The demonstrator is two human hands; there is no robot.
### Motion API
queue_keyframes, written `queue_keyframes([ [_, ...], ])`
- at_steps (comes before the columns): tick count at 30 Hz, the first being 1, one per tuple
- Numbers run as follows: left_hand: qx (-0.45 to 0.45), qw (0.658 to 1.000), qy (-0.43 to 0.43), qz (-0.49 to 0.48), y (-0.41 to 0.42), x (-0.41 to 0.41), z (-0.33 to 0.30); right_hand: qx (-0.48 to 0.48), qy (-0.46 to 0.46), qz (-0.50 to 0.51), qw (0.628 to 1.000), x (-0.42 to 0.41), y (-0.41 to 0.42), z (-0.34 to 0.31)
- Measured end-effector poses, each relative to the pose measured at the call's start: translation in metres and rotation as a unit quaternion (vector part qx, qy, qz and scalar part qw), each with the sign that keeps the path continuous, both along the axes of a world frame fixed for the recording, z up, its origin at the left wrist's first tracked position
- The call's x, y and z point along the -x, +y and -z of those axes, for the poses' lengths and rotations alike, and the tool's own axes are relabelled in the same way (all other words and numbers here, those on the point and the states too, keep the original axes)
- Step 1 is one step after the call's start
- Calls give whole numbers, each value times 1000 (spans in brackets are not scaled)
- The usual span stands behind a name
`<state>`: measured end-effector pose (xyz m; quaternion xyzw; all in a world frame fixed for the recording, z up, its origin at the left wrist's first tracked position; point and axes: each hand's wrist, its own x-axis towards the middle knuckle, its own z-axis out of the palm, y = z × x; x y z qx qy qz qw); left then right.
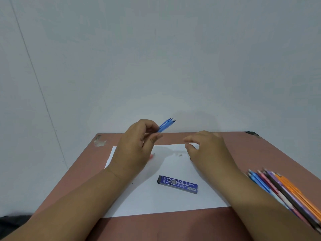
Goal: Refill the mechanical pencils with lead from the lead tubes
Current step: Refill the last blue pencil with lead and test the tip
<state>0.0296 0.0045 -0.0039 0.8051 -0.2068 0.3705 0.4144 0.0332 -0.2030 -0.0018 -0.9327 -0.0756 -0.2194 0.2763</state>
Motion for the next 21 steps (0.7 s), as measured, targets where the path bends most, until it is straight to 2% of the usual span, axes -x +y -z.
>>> queue_keyframes([
  [4, -29, 1000, 6, -9, 3, -4, 3, 67, 89, 69, 991, -3, 4, -2],
  [9, -89, 995, -32, -41, 5, -11, 4, 123, 136, 61, 981, -5, 10, 0],
  [18, -88, 995, -21, -41, 7, -12, 5, 140, 142, 49, 979, -13, 11, 1],
  [21, -94, 994, -21, -50, 8, -11, 5, 66, 66, 35, 995, -7, 7, -3],
])
